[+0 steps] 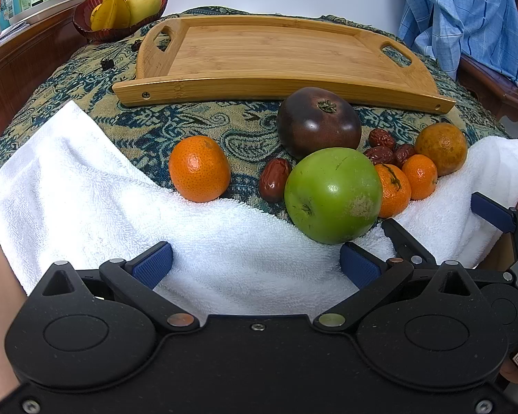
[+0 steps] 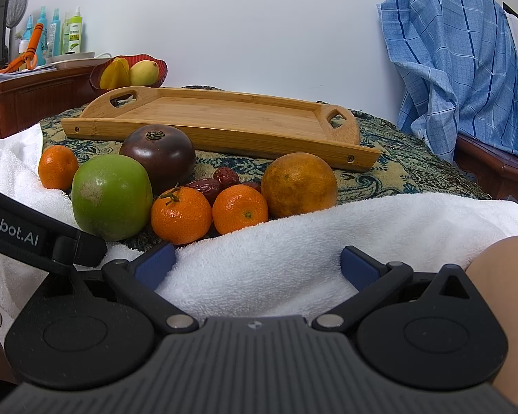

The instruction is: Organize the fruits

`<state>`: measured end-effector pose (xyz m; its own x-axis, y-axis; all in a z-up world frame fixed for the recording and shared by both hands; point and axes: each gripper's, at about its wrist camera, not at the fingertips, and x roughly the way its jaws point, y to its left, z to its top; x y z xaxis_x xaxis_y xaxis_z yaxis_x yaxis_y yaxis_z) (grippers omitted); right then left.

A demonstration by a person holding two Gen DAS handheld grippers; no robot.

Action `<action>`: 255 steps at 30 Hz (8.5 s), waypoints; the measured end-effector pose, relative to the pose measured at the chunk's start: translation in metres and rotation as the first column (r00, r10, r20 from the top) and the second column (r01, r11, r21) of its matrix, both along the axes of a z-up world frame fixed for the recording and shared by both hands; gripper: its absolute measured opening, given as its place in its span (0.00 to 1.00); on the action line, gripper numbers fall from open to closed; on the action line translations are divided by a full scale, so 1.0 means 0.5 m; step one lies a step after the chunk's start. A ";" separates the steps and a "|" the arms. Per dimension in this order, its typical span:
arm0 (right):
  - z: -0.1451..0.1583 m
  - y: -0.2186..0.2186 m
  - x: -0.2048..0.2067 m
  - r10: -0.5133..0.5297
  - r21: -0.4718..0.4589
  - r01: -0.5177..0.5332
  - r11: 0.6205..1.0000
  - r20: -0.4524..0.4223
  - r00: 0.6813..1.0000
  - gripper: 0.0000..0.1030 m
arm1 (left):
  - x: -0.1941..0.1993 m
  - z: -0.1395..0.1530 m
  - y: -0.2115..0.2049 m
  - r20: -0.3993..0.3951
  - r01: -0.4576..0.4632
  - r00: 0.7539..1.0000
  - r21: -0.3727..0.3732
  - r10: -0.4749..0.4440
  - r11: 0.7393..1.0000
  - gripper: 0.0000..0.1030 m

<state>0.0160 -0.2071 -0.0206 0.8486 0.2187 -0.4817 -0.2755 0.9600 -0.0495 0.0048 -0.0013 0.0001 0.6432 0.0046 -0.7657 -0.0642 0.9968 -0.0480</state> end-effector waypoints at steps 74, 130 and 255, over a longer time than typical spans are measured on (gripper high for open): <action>0.059 -0.108 0.109 0.055 0.246 -0.038 0.969 -0.062 0.997 0.54 | -0.004 0.030 -0.072 0.157 0.056 0.986 -0.023 -0.052 0.998 0.54; 0.119 -0.075 0.502 -0.012 0.285 0.003 0.959 0.028 1.000 0.52 | 0.450 0.167 0.046 0.224 -0.039 0.973 -0.038 0.046 0.999 0.53; 0.068 -0.124 0.116 0.025 0.355 -0.049 0.934 0.073 0.997 0.96 | 0.151 0.101 0.019 0.194 0.032 0.980 0.012 -0.034 0.999 1.00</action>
<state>0.0740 -0.2689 0.0132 0.8641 0.3972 -0.3093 -0.3189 0.9072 0.2743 0.0803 0.0081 0.0506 0.7797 -0.0125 -0.6260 -0.0219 0.9986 -0.0472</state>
